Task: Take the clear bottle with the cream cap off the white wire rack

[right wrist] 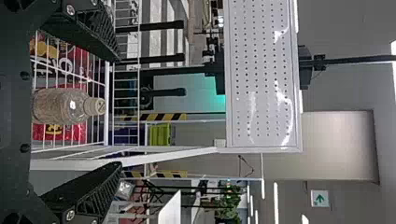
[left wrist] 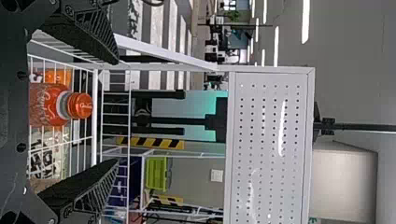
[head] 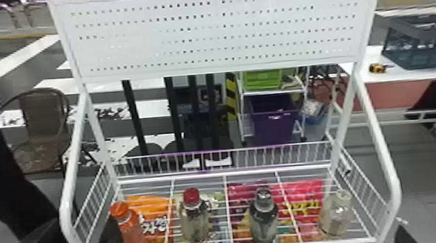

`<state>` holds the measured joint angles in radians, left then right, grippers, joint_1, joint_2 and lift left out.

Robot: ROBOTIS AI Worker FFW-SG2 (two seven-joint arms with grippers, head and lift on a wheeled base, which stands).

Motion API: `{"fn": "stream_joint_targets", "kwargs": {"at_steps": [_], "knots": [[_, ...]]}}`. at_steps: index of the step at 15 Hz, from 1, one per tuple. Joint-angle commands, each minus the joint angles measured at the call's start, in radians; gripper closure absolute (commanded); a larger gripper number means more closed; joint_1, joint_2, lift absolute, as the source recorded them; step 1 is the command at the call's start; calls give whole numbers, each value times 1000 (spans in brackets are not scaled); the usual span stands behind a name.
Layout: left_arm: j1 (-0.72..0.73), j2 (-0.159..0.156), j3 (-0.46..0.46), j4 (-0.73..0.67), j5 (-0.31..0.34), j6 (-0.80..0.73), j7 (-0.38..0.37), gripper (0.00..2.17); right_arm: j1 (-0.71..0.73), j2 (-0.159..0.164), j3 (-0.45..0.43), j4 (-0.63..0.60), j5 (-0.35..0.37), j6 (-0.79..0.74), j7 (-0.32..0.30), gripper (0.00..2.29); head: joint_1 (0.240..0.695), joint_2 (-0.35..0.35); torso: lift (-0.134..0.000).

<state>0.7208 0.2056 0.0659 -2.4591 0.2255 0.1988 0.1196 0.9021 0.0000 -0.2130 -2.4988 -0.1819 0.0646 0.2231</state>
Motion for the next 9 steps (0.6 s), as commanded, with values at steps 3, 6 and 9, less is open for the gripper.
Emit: {"fn": "stream_joint_targets", "kwargs": {"at_steps": [3,6,9], "knots": [[0,0,-1,-1,0,0,0,137,-6,1,11,46,10,-38,-5,117,499,0,0],[9,0,-6,-1,-8,0,0,137,-48,1,46,241,67,-277,-33,120,499,0,0],[17,0,-11,-14,-20,18,2,137,-149,1,60,514,79,-489,-41,120,499,0,0]]}}
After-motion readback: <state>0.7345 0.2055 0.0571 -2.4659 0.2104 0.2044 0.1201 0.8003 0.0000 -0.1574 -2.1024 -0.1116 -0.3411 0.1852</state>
